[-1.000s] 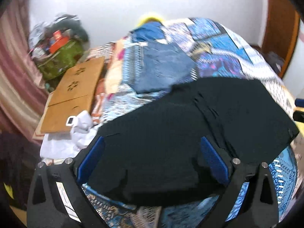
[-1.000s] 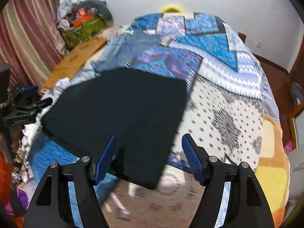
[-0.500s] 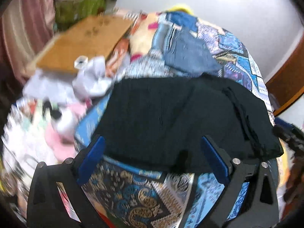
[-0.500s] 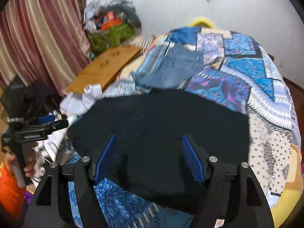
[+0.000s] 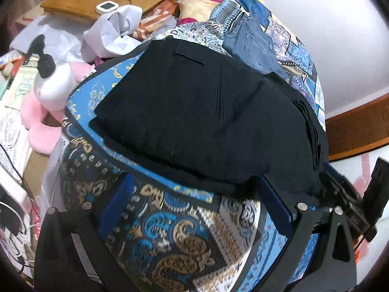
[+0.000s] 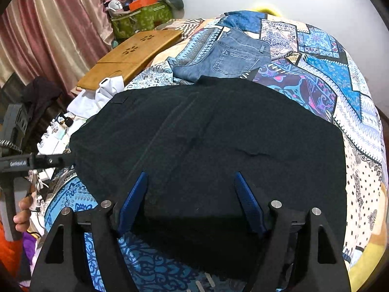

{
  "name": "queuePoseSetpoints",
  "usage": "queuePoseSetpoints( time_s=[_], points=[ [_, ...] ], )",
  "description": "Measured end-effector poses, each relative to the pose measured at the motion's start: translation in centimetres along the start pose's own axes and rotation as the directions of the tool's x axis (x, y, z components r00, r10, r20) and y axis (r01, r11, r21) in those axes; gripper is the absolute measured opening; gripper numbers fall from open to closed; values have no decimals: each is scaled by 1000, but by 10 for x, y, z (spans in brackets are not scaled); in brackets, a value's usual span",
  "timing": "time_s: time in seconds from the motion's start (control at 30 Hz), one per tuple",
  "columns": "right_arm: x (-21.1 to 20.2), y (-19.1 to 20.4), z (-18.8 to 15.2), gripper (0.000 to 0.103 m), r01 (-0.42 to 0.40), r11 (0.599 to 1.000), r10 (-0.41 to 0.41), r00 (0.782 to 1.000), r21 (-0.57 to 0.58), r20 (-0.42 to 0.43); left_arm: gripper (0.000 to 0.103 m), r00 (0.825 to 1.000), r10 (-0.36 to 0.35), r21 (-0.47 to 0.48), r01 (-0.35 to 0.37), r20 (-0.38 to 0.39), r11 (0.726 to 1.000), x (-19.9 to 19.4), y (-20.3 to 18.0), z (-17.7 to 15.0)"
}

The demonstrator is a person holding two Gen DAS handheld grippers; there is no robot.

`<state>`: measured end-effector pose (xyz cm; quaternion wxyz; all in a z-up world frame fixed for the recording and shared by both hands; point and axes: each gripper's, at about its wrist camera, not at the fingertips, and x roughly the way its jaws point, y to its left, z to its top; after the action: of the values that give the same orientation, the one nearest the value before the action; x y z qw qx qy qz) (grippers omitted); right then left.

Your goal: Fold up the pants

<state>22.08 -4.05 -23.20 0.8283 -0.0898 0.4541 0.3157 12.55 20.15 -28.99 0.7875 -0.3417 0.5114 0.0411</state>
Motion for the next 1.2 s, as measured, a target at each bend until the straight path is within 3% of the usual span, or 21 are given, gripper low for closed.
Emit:
queuePoseSetpoints(
  time_s=[0.13,0.33,0.43,0.5,0.57,0.7,0.87,1.0,1.2],
  points=[
    [0,-1,-1,72,-11,1000,11,1000,5,4,101,997,-75,-63,74,-15,995,10,7,14],
    [1,-2,-1,73,-22,1000,22,1000,5,8,100,992,-117,-141,109,-48,984,35,21,38],
    [0,-3,-2,73,-29,1000,29,1000,6,11,78,998,-51,-147,46,-31,988,41,21,48],
    [0,-3,-2,73,-36,999,36,999,8,13,55,1000,-2,-164,3,6,986,39,22,51],
    [-1,-4,-2,73,-41,999,40,999,11,17,39,998,33,-164,-24,51,986,33,21,53],
    [-5,-7,-2,71,-47,998,46,998,40,37,28,987,92,-96,-80,135,992,18,7,55],
    [-30,-24,-1,71,-40,994,30,995,103,99,22,957,149,31,-161,250,986,-13,-26,58],
    [-65,-49,-9,72,4,987,-34,982,163,184,21,929,128,118,-179,347,977,-45,-58,61],
    [-80,-88,-40,72,73,967,-113,982,245,152,19,891,72,253,-203,448,946,-75,-115,63]
  ],
)
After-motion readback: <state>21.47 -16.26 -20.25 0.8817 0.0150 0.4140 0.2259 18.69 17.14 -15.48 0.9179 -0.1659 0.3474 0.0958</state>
